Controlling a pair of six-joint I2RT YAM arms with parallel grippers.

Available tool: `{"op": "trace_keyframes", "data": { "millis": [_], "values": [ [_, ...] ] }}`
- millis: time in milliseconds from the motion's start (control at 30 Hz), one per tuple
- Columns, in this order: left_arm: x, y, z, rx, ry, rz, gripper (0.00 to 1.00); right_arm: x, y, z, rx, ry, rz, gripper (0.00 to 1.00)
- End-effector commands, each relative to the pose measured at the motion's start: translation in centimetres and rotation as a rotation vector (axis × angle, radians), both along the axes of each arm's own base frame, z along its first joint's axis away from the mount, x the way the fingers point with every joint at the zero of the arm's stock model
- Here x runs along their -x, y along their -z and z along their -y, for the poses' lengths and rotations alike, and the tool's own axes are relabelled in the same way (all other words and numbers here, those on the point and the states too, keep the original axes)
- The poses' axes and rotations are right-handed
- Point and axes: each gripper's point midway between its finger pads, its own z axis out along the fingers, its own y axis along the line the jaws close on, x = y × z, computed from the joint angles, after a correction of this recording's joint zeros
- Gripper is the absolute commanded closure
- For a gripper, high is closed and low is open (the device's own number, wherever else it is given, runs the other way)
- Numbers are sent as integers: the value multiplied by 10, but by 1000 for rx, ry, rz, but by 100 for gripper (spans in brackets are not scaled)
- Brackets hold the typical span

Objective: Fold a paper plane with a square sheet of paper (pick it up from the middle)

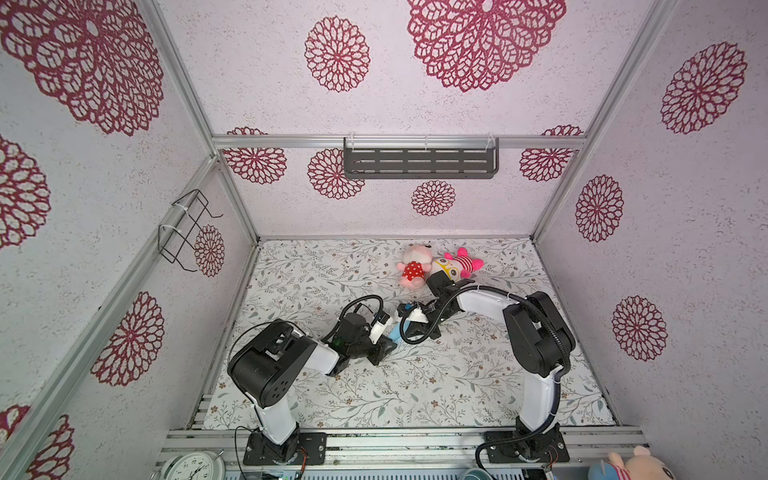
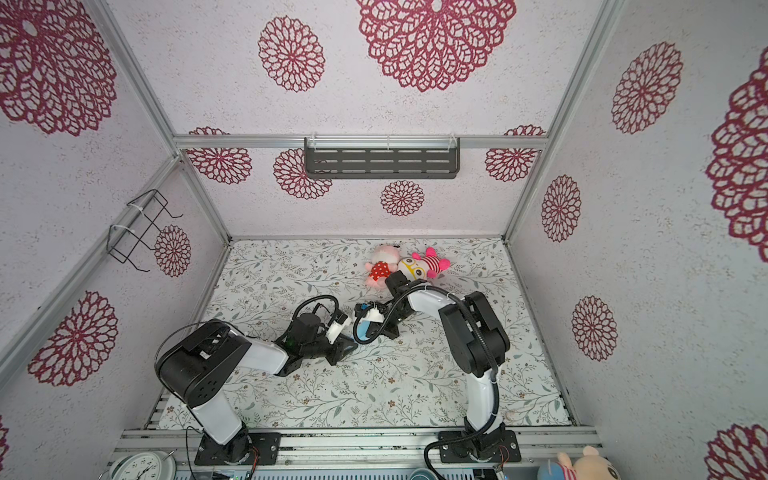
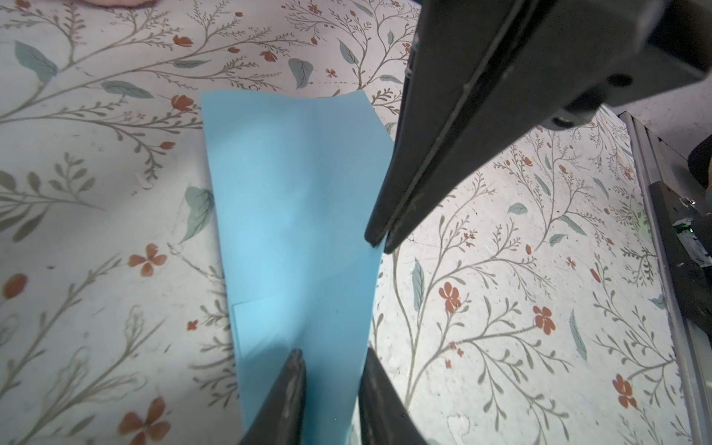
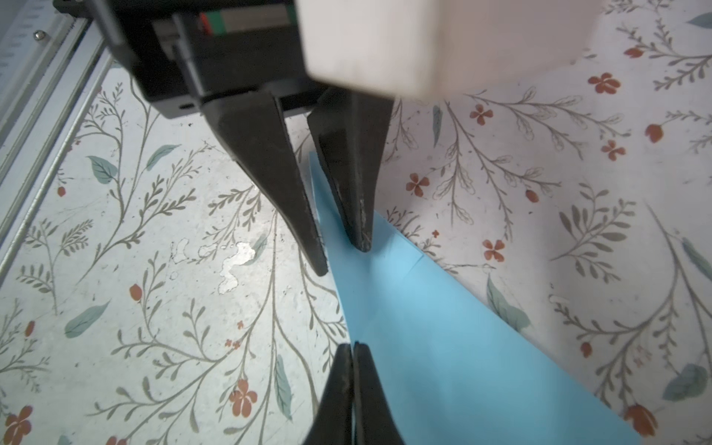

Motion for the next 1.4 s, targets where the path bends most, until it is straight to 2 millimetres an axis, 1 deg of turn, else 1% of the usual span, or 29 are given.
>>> {"op": "trace_keyframes", "data": {
  "millis": [0, 167, 300, 433, 500, 567, 633, 733, 800, 867, 967, 1033, 1067, 1100, 1133, 1233, 1300, 1367],
  "values": [
    [-5, 2, 2, -1, 7, 10, 76, 2, -5, -5, -16, -11, -20, 94],
    [-6, 6, -1, -14, -7, 6, 82, 1, -6, -5, -16, -8, -13, 93],
    [-6, 7, -2, -19, -14, 6, 85, -2, -7, -6, -16, 5, -5, 90],
    [-7, 8, -3, -26, -24, 7, 90, -6, -8, -7, -16, 26, 8, 81],
    [-7, 9, -5, -31, -30, 7, 92, -15, -12, -7, -18, 73, 22, 77],
    [-7, 11, -6, -37, -37, 1, 94, -29, -21, -7, -39, 144, 55, 71],
    [-8, 12, -7, -41, -46, -4, 95, -37, -31, -4, -63, 188, 75, 63],
    [-8, 14, -8, -43, -53, -8, 95, -43, -45, 1, -99, 251, 138, 57],
    [-8, 14, -9, -44, -60, -11, 95, -47, -53, 6, -123, 302, 173, 57],
    [-8, 15, -9, -45, -65, -14, 96, -53, -65, 13, -161, 380, 208, 57],
    [-10, 15, -10, -43, -82, -22, 96, -65, -88, 27, -228, 566, 278, 53],
    [-10, 15, -10, -40, -87, -33, 96, -80, -107, 44, -294, 776, 302, 47],
    [-11, 17, -10, -41, -93, -41, 96, -86, -115, 53, -325, 884, 289, 44],
    [-11, 17, -10, -41, -102, -51, 96, -92, -120, 64, -347, 988, 265, 42],
    [-12, 19, -10, -41, -109, -62, 96, -95, -123, 73, -359, 1087, 226, 39],
    [-13, 23, -12, -56, -137, -103, 97, -89, -119, 84, -351, 1192, 130, 38],
    [-12, 26, -12, -66, -147, -129, 97, -85, -114, 87, -377, 1260, 52, 40],
    [-11, 28, -14, -71, -159, -151, 97, -77, -107, 82, -407, 1274, -52, 44]
  ]
}}
